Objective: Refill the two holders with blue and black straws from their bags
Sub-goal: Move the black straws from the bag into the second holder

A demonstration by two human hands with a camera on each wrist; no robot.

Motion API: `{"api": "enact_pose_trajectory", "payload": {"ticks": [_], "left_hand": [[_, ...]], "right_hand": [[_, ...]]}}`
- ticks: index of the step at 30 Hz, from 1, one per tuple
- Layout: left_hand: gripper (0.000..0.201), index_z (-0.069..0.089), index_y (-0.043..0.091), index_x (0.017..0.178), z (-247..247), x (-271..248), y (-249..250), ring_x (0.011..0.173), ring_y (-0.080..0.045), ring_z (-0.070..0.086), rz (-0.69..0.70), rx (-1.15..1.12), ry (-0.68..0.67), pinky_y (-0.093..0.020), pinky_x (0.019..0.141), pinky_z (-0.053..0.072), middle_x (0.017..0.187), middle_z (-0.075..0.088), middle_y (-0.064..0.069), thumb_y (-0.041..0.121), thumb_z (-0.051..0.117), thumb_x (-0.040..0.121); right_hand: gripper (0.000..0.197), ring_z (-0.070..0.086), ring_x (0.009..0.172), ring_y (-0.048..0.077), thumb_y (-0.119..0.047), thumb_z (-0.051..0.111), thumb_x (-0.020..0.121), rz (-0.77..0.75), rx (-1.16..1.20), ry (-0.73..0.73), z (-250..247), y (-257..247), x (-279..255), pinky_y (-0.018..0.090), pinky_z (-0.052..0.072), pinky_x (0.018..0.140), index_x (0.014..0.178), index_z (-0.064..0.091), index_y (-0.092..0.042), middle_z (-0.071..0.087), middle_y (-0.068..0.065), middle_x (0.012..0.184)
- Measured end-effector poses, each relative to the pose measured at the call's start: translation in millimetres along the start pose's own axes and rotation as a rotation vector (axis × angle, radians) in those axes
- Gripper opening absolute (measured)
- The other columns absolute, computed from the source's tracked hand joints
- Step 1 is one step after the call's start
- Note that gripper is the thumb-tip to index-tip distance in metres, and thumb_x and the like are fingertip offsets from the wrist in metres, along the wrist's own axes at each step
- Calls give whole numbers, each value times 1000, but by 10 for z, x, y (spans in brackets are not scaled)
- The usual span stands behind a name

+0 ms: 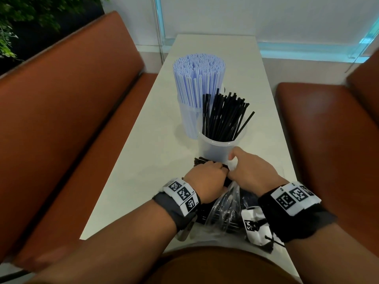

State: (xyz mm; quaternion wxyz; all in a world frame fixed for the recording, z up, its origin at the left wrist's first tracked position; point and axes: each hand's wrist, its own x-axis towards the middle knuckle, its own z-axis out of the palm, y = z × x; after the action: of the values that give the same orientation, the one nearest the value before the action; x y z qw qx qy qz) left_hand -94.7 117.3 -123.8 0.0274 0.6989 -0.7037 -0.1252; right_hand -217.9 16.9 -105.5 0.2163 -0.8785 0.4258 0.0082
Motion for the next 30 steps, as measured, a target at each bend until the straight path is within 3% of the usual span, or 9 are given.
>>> {"api": "enact_pose_trajectory", "payload": {"ticks": [5,7,11,15,19,22,25,28,30], "left_hand": [[30,58,13,120,-115,-109,-136,105,-28,56,8,116,48,-36,72,37,113,59,-6,27,59,93],[26,57,15,117,-190,-167,-234,101,-27,57,-5,152,43,-35,71,33,112,61,-5,27,57,93],[19,54,20,112,-340,-330,-497,88,-28,63,-14,193,3,-37,73,40,99,66,-2,28,53,95],[15,52,29,107,-552,-532,-900,83,-22,62,-70,230,-6,-37,74,45,90,62,6,42,50,99],[6,53,33,103,-728,-692,-1150,82,-19,60,-153,150,3,-38,73,47,88,61,8,36,50,100],[6,55,31,103,-840,-757,-1167,80,-18,57,-166,110,77,-34,64,38,89,61,8,34,51,100],[3,54,30,101,-897,-722,-1012,77,-19,56,-150,48,202,-34,60,35,88,60,8,30,54,98],[4,51,30,99,-843,-584,-712,73,-18,53,-109,40,249,-34,57,38,86,58,8,31,54,97],[5,49,30,99,-805,-500,-602,70,-17,49,-105,36,279,-33,54,31,84,56,9,32,54,97]], "right_hand": [[8,59,71,5,-34,56,85,4,46,-3,-104,-16,-29,28,40,59,89,59,-40,60,-12,70],[12,61,76,7,-35,52,89,-1,49,-3,-112,-26,-41,29,45,64,88,63,-39,63,-13,75],[18,61,86,10,-40,48,94,-23,64,35,-122,-17,-87,33,51,76,94,66,-38,63,-15,92],[26,61,74,6,-44,49,94,-75,100,119,-165,-45,-135,34,53,72,80,66,-32,65,-13,77],[37,56,61,5,-53,49,95,-159,417,453,-292,-210,-187,28,44,56,74,64,-26,62,-10,66],[34,61,73,4,-54,49,90,-198,757,560,-413,-313,-204,28,47,66,83,69,-27,67,-10,78],[37,67,101,11,-53,47,92,-251,1029,530,-481,-393,-178,34,51,89,96,73,-28,73,-8,98],[37,71,94,11,-52,46,94,-280,973,361,-469,-494,-149,30,51,86,91,77,-33,77,-6,94],[35,73,88,14,-44,49,96,-238,1011,468,-494,-464,-125,32,55,82,86,78,-28,78,-3,88]]}}
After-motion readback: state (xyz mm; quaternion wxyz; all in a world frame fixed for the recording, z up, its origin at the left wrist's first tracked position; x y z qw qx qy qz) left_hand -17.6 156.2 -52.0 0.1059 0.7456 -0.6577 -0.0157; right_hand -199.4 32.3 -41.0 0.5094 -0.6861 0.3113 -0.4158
